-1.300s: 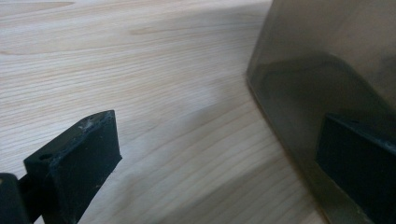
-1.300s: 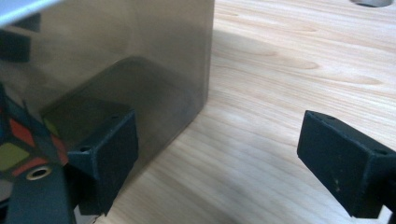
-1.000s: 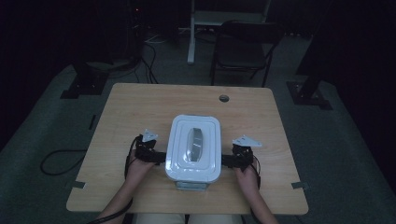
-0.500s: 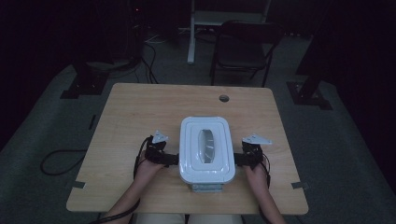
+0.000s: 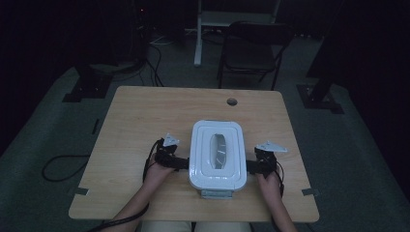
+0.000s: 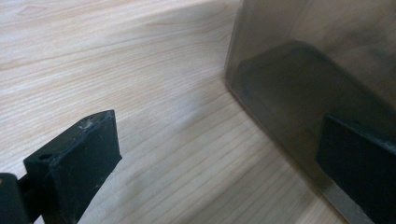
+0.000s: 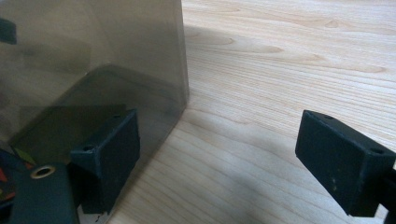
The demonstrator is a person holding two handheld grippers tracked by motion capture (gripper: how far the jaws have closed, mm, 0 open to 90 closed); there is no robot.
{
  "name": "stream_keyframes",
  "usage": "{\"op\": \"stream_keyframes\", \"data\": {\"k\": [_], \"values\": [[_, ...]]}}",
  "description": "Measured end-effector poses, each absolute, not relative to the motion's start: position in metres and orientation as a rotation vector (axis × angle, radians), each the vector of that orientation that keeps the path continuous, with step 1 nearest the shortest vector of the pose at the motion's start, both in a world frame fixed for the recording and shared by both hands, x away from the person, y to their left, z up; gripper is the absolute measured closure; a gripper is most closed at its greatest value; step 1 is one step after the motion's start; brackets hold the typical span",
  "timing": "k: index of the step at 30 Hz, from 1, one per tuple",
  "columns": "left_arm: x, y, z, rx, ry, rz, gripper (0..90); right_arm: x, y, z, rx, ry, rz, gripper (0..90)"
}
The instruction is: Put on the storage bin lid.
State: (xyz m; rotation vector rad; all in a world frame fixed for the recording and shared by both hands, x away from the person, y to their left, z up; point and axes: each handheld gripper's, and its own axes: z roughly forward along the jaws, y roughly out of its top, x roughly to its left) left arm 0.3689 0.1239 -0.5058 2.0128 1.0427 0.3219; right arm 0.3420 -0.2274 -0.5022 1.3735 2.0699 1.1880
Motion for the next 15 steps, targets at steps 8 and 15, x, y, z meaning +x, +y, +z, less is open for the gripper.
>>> {"op": "stream_keyframes", "data": {"k": [8,15], "values": [[0.366,0.132,-0.503,1.958,1.007,0.364,0.9,0.339,-0.229,-0.501,1.351,2.083,1.181,12.6],[0.364,0.138,-0.495,1.939,0.978,0.384,0.9,0.336,-0.232,-0.498,1.341,2.074,1.177,12.6]]}}
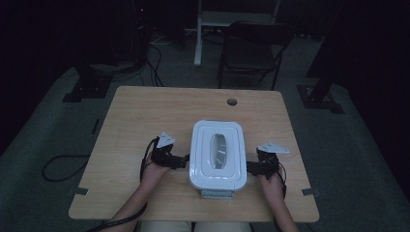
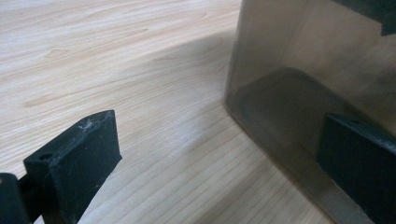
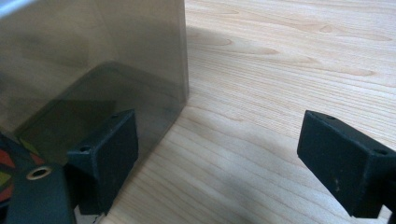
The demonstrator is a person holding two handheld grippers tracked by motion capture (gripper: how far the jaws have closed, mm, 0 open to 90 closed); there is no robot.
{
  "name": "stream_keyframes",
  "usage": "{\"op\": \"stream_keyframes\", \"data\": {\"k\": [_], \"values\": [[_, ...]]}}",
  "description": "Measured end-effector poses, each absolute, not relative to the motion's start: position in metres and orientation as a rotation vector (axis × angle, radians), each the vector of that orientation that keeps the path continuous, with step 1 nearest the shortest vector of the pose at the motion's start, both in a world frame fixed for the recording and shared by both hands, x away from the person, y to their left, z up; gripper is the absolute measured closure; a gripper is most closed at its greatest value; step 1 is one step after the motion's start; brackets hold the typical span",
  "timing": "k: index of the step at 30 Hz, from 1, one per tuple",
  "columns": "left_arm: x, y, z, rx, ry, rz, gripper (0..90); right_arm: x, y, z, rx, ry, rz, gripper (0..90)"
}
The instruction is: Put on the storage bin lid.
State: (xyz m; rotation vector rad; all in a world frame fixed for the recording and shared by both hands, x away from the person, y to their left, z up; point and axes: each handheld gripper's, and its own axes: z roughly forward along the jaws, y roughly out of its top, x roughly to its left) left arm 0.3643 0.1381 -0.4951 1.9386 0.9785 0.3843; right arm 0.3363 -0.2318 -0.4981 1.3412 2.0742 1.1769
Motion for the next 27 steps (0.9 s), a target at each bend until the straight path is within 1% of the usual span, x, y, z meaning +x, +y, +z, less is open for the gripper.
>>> {"op": "stream_keyframes", "data": {"k": [10,27], "values": [[0.363,0.160,-0.497,1.932,1.011,0.371,0.9,0.334,-0.239,-0.497,1.352,2.064,1.169,12.6],[0.357,0.201,-0.494,1.931,1.111,0.423,0.9,0.325,-0.259,-0.496,1.398,1.994,1.151,12.6]]}}
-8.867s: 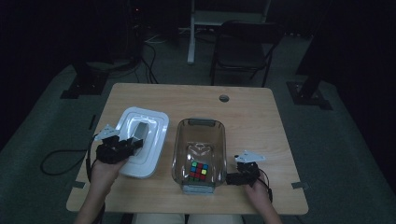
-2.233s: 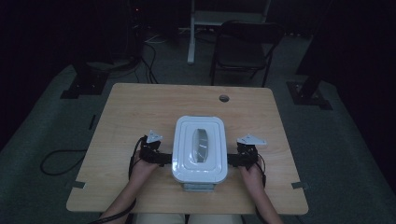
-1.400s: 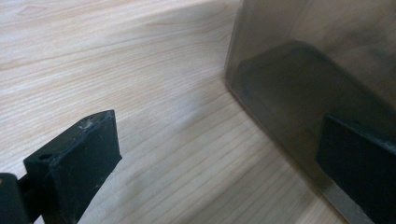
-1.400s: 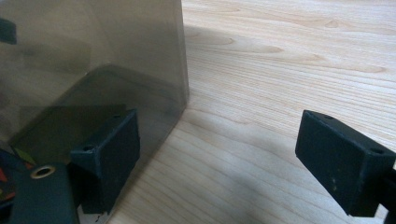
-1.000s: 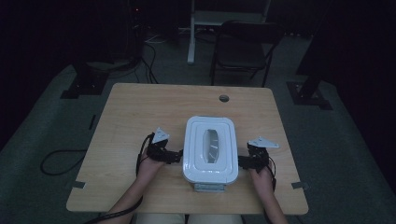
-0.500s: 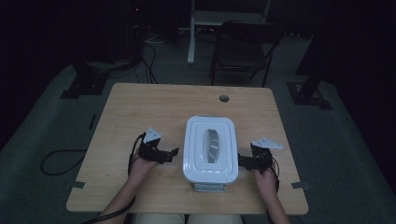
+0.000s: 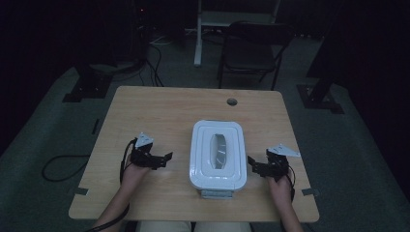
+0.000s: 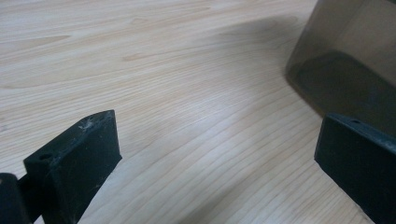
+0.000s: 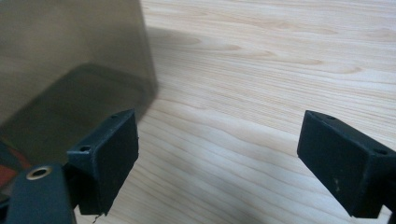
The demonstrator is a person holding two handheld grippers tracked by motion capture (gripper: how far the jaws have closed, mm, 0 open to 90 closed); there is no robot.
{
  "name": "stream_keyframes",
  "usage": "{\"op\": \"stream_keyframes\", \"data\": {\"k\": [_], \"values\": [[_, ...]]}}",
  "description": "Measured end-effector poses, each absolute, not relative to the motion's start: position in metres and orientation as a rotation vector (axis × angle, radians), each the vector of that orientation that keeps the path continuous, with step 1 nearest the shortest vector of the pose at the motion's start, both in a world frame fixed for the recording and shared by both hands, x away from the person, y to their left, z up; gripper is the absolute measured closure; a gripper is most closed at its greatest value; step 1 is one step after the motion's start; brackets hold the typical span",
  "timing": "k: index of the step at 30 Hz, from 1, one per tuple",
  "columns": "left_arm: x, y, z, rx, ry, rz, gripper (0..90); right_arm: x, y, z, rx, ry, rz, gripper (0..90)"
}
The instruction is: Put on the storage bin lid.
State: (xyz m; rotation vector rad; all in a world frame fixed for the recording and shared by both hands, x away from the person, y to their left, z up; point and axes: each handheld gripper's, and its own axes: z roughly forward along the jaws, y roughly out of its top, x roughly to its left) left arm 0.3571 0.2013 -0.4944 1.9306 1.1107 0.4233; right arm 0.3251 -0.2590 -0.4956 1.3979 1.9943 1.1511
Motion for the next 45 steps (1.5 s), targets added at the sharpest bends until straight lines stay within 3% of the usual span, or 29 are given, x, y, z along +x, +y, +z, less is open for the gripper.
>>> {"op": "stream_keyframes", "data": {"k": [23,45], "values": [[0.337,0.263,-0.498,1.878,1.274,0.511,0.9,0.306,-0.297,-0.505,1.531,1.847,1.028,12.3],[0.301,0.316,-0.506,1.837,1.538,0.648,0.9,0.305,-0.304,-0.525,1.606,1.813,0.845,11.9]]}}
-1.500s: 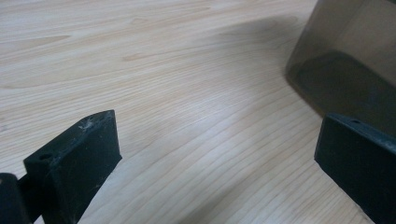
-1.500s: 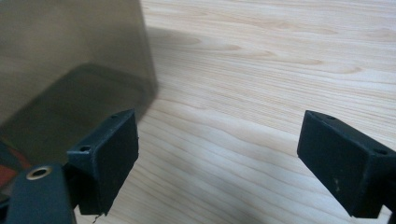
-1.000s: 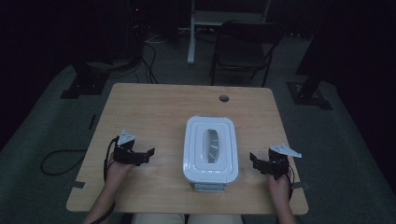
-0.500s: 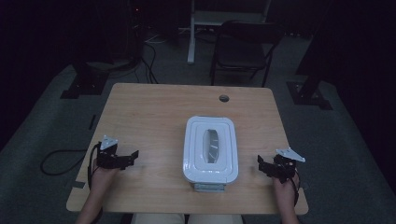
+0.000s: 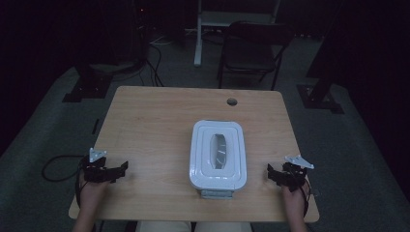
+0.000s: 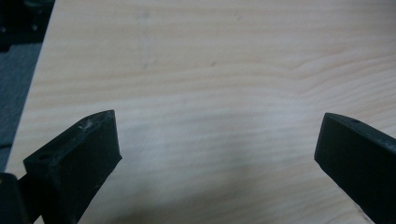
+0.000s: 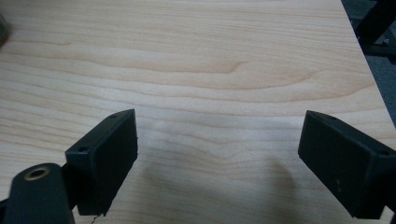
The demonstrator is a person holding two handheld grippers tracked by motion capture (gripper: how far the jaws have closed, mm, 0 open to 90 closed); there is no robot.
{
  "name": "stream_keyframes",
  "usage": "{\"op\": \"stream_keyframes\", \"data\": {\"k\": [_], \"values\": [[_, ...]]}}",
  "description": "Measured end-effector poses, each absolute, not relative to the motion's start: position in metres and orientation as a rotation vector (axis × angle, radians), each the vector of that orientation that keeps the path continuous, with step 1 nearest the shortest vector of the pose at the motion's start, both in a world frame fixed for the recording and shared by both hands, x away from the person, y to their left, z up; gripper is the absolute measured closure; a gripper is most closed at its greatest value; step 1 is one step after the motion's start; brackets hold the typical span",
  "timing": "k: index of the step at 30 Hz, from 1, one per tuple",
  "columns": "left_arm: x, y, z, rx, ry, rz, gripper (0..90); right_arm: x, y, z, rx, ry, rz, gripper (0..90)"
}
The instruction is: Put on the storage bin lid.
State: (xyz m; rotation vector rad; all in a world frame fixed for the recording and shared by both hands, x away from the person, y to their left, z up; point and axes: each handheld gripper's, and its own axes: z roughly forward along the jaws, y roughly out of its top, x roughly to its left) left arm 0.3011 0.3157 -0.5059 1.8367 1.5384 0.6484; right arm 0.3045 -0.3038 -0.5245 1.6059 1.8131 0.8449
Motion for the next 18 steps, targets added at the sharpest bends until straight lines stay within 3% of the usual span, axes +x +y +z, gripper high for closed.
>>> {"op": "stream_keyframes", "data": {"k": [18], "values": [[0.303,0.328,-0.524,1.792,1.776,0.715,0.9,0.310,-0.306,-0.528,1.721,1.790,0.776,11.9]]}}
